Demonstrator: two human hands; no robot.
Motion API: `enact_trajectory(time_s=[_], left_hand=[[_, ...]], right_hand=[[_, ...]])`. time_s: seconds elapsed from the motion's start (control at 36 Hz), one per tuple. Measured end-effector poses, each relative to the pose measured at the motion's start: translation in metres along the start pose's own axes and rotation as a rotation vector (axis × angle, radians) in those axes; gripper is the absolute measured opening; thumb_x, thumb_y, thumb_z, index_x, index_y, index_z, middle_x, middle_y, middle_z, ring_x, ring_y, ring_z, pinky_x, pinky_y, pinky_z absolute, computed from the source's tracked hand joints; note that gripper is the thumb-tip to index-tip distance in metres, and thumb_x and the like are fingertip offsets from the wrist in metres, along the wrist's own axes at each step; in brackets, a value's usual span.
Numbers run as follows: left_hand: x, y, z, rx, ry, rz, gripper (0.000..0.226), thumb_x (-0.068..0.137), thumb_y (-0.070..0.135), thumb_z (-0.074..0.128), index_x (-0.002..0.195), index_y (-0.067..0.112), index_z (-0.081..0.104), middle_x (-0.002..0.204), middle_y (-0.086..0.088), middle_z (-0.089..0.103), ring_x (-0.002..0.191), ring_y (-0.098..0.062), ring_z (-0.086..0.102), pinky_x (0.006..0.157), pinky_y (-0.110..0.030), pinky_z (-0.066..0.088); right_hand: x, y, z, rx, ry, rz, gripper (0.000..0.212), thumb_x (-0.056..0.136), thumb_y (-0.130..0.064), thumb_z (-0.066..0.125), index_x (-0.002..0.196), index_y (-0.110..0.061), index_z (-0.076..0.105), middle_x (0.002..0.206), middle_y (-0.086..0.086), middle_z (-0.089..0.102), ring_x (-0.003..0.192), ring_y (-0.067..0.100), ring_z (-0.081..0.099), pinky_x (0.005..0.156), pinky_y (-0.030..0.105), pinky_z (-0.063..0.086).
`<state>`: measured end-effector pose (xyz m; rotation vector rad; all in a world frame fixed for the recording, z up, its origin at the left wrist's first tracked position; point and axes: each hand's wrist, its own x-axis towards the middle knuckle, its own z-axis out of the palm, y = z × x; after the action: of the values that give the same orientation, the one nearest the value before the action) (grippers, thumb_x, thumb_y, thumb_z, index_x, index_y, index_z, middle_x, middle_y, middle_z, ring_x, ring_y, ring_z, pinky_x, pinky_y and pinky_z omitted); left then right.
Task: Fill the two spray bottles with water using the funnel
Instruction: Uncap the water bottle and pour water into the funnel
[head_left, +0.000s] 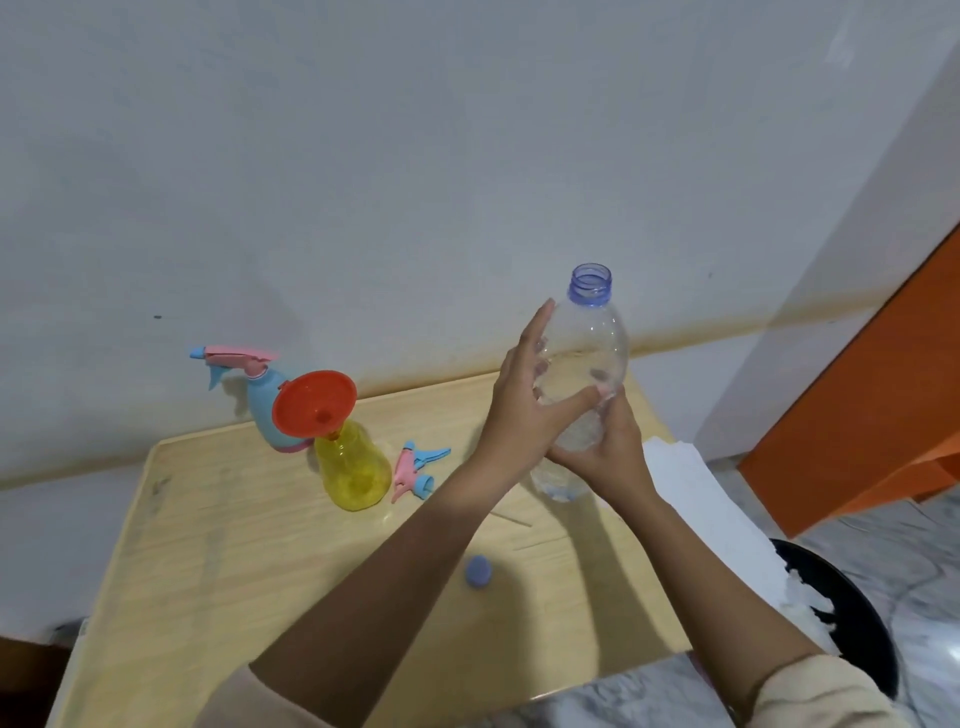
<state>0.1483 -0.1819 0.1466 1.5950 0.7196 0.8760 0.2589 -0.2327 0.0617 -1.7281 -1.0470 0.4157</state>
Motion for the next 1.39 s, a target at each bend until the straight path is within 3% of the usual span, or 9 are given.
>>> enact_trajectory(time_s=[0.28,0.58,0.67,0.72,0.81,0.97,1.14,1.25,1.39], left_hand=[[-0.002,-0.006,0.014,0.009,-0.061,-0.045,0.081,0.074,0.03,0.08,0.126,0.067,0.029,0.136,0.009,0.038,0.126,-0.014,0.042,0.106,-0.038,0.04],[-0.011,-0.01,0.02,0.036,-0.037,-0.041,0.083,0.076,0.035,0.077,0.13,0.067,0.023,0.136,0.016,0.034,0.127,-0.011,0.041,0.102,-0.03,0.039],[-0.012,-0.01,0.021,0.058,-0.033,-0.04,0.082,0.077,0.036,0.076,0.13,0.067,0.022,0.141,0.012,0.035,0.127,-0.011,0.041,0.102,-0.029,0.038],[-0.012,-0.008,0.021,0.062,-0.023,-0.035,0.082,0.077,0.035,0.076,0.127,0.07,0.022,0.141,0.011,0.036,0.124,-0.01,0.042,0.099,-0.027,0.038],[-0.012,-0.006,0.022,0.062,-0.004,-0.035,0.082,0.076,0.032,0.077,0.127,0.067,0.023,0.14,0.008,0.038,0.122,-0.01,0.043,0.096,-0.025,0.038],[-0.011,-0.007,0.027,0.074,0.021,-0.034,0.082,0.078,0.025,0.076,0.137,0.053,0.026,0.137,0.003,0.039,0.124,-0.015,0.044,0.102,-0.033,0.041],[-0.012,-0.012,0.034,0.078,0.122,0.017,0.082,0.076,0.019,0.078,0.139,0.044,0.032,0.125,0.004,0.031,0.109,0.003,0.045,0.1,-0.029,0.043],[-0.018,-0.015,0.029,-0.02,0.136,-0.013,0.067,0.079,0.015,0.075,0.135,0.03,0.041,0.127,0.005,0.041,0.119,-0.009,0.046,0.102,-0.034,0.043],[-0.038,-0.033,-0.01,-0.02,0.248,-0.064,0.027,0.087,0.018,0.067,0.113,0.017,0.06,0.117,0.002,0.061,0.107,0.001,0.054,0.098,-0.028,0.045]], right_hand=[[-0.001,0.021,-0.005,0.003,-0.001,0.035,0.097,0.055,-0.035,0.089,0.132,-0.026,0.031,0.127,0.001,0.05,0.12,0.016,0.049,0.098,0.038,0.046],[-0.005,0.018,-0.009,0.047,-0.043,0.02,0.094,0.057,-0.024,0.089,0.129,-0.029,0.028,0.125,-0.006,0.041,0.115,0.009,0.047,0.079,0.008,0.04],[-0.009,0.016,-0.014,0.068,-0.087,-0.008,0.088,0.065,-0.024,0.085,0.126,-0.044,0.025,0.126,-0.012,0.044,0.114,0.0,0.046,0.081,0.002,0.039],[-0.011,0.015,-0.018,0.071,-0.113,-0.018,0.081,0.068,-0.027,0.083,0.126,-0.049,0.029,0.125,-0.019,0.048,0.117,-0.001,0.047,0.089,0.009,0.041],[-0.012,0.017,-0.022,0.065,-0.118,-0.015,0.077,0.068,-0.032,0.082,0.132,-0.032,0.039,0.121,-0.011,0.055,0.116,0.008,0.051,0.09,0.027,0.047],[-0.017,0.017,-0.023,-0.038,-0.01,0.011,0.089,0.062,-0.03,0.086,0.137,-0.019,0.039,0.116,0.005,0.041,0.103,0.013,0.047,0.074,0.004,0.036],[-0.035,0.013,-0.014,0.077,0.124,0.022,0.085,0.068,-0.025,0.083,0.139,-0.017,0.037,0.13,0.002,0.046,0.114,0.012,0.048,0.093,0.022,0.043],[-0.053,0.006,-0.005,0.121,0.265,0.015,0.064,0.073,-0.017,0.078,0.127,-0.011,0.045,0.125,0.001,0.045,0.113,0.01,0.047,0.092,0.021,0.044],[-0.077,-0.004,0.012,0.126,0.313,-0.04,0.04,0.077,-0.005,0.071,0.108,-0.015,0.049,0.104,-0.006,0.048,0.096,0.012,0.052,0.083,0.019,0.045]])
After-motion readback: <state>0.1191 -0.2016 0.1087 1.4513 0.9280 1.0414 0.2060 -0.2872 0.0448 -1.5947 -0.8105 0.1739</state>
